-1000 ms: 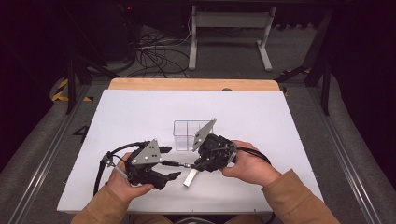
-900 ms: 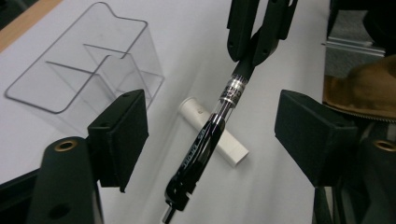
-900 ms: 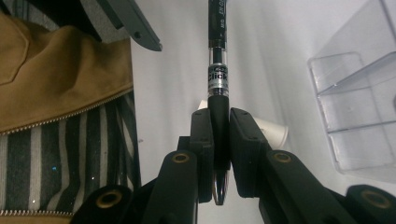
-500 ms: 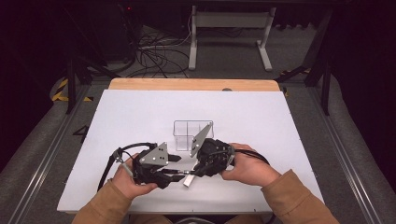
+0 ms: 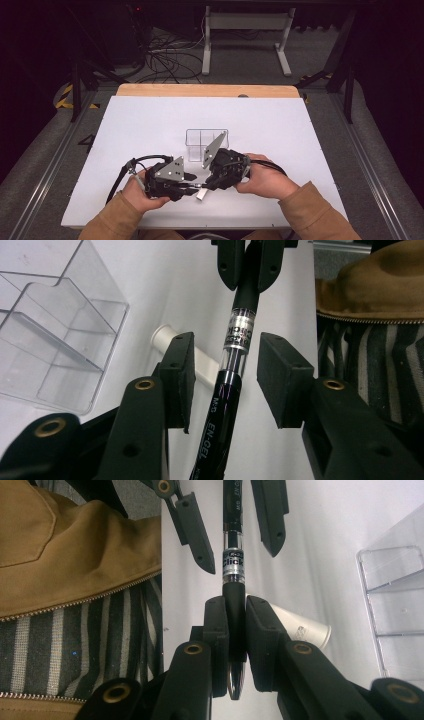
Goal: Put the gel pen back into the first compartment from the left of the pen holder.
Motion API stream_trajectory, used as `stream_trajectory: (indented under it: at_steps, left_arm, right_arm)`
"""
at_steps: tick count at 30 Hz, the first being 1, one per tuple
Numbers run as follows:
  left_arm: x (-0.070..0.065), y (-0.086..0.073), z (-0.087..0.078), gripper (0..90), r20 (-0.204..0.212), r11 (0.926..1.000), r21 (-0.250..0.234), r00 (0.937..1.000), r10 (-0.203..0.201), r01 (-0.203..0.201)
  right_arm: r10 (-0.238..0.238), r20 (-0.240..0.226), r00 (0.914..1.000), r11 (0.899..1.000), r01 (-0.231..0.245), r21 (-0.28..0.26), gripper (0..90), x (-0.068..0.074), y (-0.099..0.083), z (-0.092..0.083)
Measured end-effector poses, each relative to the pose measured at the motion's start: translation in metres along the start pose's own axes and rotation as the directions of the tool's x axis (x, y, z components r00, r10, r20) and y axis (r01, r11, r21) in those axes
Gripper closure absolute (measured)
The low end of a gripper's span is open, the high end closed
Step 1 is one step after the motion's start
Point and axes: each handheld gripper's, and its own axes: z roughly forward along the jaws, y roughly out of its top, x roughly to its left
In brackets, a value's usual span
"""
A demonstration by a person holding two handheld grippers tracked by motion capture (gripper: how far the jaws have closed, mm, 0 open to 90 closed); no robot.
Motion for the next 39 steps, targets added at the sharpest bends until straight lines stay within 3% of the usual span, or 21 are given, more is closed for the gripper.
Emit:
stream_trajectory:
  at_steps: [8, 17, 27, 29, 34, 36, 39]
  left_arm:
    - [-0.002, 0.0, 0.004, 72.6, -0.009, 0.9974, 0.062, 0.9993, 0.038, -0.037]
    - [-0.003, 0.0, 0.005, 78.6, 0.037, 0.9935, 0.087, 0.9968, 0.071, -0.074]
    - [-0.001, 0.0, 0.001, 79.4, 0.046, 0.9938, 0.093, 0.9973, 0.057, -0.061]
    - [0.0, -0.001, 0.0, 79.4, 0.043, 0.9947, 0.086, 0.9977, 0.053, -0.057]
    - [0.003, -0.002, -0.004, 79.4, 0.017, 0.9978, 0.055, 0.9993, 0.035, -0.036]
    - [0.005, -0.003, -0.007, 79.3, 0.008, 0.999, 0.043, 0.9999, 0.013, -0.014]
    - [0.008, -0.003, -0.009, 79.3, -0.003, 0.9998, 0.019, 1.0, 0.005, -0.005]
  right_arm:
    - [-0.004, -0.02, 0.9998, 1.0, 0.004, -0.006, 80.4, -0.001, 0.002, 0.003]
    - [-0.021, -0.029, 0.9994, 1.0, 0.021, -0.009, 79.8, 0.0, 0.002, 0.004]
    - [-0.06, -0.016, 0.9981, 0.998, 0.059, -0.033, 78.5, 0.001, 0.003, 0.004]
    - [-0.07, 0.002, 0.9976, 0.996, 0.07, -0.054, 73.6, 0.0, 0.002, 0.003]
    - [-0.038, 0.03, 0.9988, 0.99, 0.042, -0.133, 58.5, -0.002, -0.003, -0.006]
    - [-0.028, 0.067, 0.9974, 0.983, 0.039, -0.179, 49.2, 0.0, -0.006, -0.011]
    - [-0.001, 0.125, 0.9922, 0.963, 0.034, -0.267, 38.6, 0.003, -0.011, -0.02]
